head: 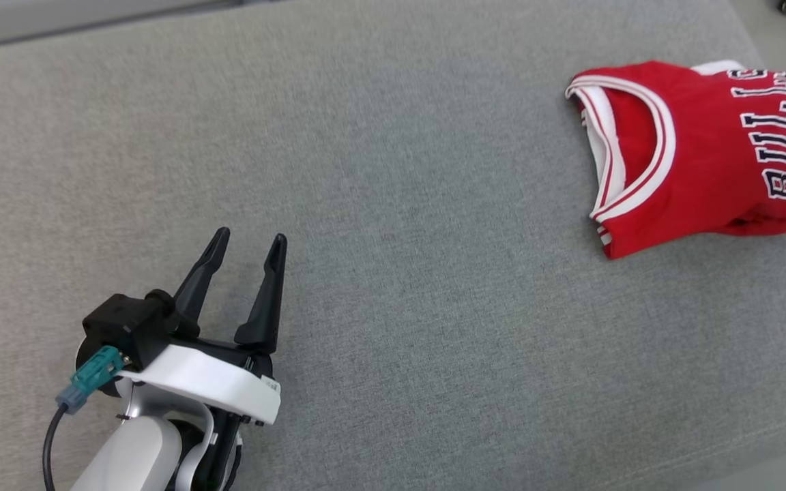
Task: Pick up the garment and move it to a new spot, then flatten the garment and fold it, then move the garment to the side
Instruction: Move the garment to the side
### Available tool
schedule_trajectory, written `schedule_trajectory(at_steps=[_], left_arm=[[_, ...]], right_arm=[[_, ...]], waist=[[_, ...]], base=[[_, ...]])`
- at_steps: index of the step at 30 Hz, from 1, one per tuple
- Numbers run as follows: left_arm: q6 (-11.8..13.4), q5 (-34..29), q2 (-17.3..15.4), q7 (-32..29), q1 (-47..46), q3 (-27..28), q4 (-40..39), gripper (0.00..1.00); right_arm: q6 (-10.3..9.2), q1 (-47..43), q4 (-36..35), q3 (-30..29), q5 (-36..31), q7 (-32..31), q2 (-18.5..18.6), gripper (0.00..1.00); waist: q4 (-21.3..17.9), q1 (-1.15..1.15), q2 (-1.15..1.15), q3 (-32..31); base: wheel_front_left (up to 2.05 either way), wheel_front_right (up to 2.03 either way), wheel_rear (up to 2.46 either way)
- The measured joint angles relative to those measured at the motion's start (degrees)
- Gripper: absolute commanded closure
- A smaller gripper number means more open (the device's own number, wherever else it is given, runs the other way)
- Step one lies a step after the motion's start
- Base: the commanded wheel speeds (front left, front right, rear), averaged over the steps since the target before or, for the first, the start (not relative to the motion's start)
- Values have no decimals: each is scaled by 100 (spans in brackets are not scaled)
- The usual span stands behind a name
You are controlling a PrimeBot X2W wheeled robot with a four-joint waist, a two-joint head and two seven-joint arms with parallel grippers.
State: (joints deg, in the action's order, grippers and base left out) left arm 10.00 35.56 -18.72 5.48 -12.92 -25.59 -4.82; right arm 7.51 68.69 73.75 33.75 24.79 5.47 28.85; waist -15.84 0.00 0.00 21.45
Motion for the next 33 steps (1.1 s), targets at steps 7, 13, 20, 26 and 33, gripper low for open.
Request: schedule_trajectory(at_steps=[7, 13, 20, 26, 33], left_arm=[[-86, 336, 296, 416, -45, 225, 623, 0], [22, 372, 381, 675, 9, 419, 976, 0], [116, 314, 286, 832, 282, 650, 1180, 0], [244, 172, 172, 893, 528, 806, 1269, 0], [301, 151, 137, 921, 776, 914, 1352, 0]], right_arm=[[0, -441, -391, -113, 400, 576, -234, 0], [-1, -1127, -945, -194, 699, 854, -409, 0], [-1, -2174, -2118, -670, 717, 947, -619, 0], [-1, -3333, -3311, -1709, 141, 954, -1071, 0], [-1, -4537, -4479, -2769, -751, 948, -2060, 0]], waist=[[108, 0, 0, -661], [253, 0, 0, -1207], [461, 0, 0, -1638], [641, 0, 0, -1812], [813, 0, 0, -1896]], base=[[0, 0, 0], [0, 0, 0], [0, 0, 0], [0, 0, 0], [0, 0, 0]])
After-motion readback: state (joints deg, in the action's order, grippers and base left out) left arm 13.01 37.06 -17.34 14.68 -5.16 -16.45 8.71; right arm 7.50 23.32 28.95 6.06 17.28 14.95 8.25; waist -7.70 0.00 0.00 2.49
